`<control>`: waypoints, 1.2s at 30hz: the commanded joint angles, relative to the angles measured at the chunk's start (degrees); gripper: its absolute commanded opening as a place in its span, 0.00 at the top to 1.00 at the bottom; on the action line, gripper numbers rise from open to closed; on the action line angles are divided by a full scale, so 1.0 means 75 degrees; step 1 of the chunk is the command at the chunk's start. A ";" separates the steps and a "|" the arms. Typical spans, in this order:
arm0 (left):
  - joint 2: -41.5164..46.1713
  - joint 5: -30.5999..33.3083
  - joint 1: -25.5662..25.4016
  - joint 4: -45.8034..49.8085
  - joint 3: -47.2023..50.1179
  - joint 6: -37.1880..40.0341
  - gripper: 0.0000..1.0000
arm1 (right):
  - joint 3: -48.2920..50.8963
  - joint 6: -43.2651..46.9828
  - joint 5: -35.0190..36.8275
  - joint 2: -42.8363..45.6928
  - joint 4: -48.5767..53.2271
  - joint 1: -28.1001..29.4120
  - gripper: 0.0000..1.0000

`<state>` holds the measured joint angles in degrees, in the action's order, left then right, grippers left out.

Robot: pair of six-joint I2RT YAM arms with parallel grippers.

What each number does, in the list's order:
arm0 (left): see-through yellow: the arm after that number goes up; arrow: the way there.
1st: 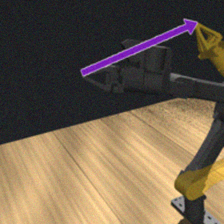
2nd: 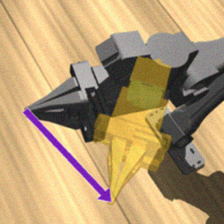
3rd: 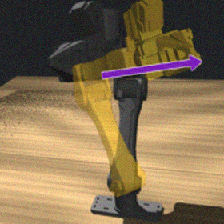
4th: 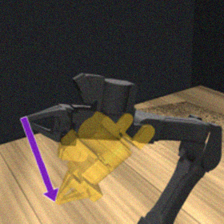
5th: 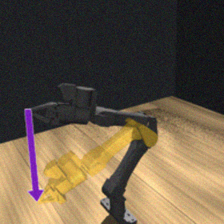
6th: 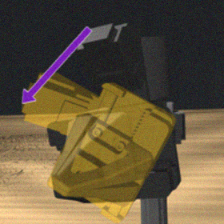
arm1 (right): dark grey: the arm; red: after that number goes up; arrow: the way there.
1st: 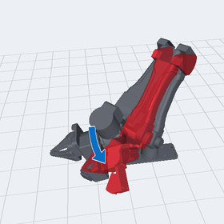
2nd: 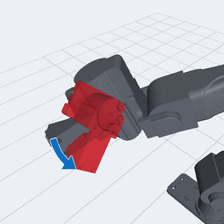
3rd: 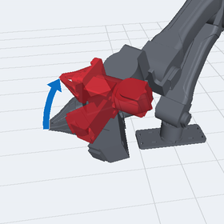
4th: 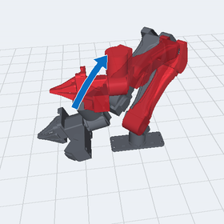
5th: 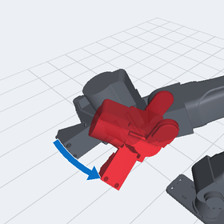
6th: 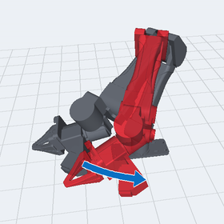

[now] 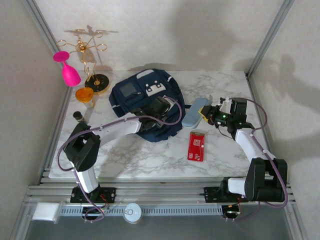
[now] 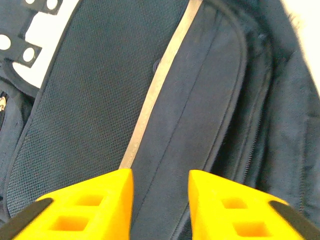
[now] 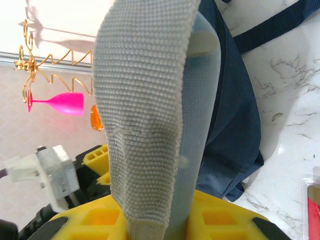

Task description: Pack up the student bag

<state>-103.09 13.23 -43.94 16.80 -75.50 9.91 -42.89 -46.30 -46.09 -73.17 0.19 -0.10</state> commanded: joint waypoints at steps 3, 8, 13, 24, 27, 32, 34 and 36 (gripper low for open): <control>-0.0301 0.0157 -0.0012 0.0004 0.0183 0.0403 0.56 | -0.0152 0.0011 0.0041 -0.0025 -0.0152 0.0047 0.74; -0.0537 0.0464 -0.0011 -0.0181 0.0344 0.0573 0.53 | -0.0117 0.0020 0.0035 -0.0041 -0.0177 0.0039 0.75; -0.0727 0.0655 0.0035 -0.0335 0.0254 0.0645 0.49 | -0.0093 -0.0013 0.0043 -0.0072 -0.0224 0.0044 0.75; -0.0694 0.0235 -0.0152 -0.0253 0.0478 0.0653 0.36 | -0.0070 0.0009 0.0028 -0.0170 -0.0271 0.0045 0.75; -0.0709 0.0065 -0.0153 -0.0271 0.0516 0.0581 0.35 | -0.0047 0.0001 0.0024 -0.0185 -0.0294 0.0048 0.75; -0.0879 0.0396 -0.0012 -0.0505 0.0544 0.0627 0.38 | 0.0000 -0.0015 -0.0014 -0.0210 -0.0341 0.0048 0.76; -0.0880 0.0211 0.0161 -0.0580 0.0473 0.0620 0.41 | 0.0000 0.0008 -0.0009 -0.0216 -0.0306 0.0045 0.76; -0.0890 0.0002 0.0275 -0.0615 0.0395 0.0659 0.46 | 0.0000 0.0005 -0.0006 -0.0217 -0.0306 0.0048 0.76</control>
<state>-108.62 14.48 -43.53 12.27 -72.14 14.17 -42.85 -46.30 -46.11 -74.41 -0.91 -0.10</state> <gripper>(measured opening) 0.552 0.246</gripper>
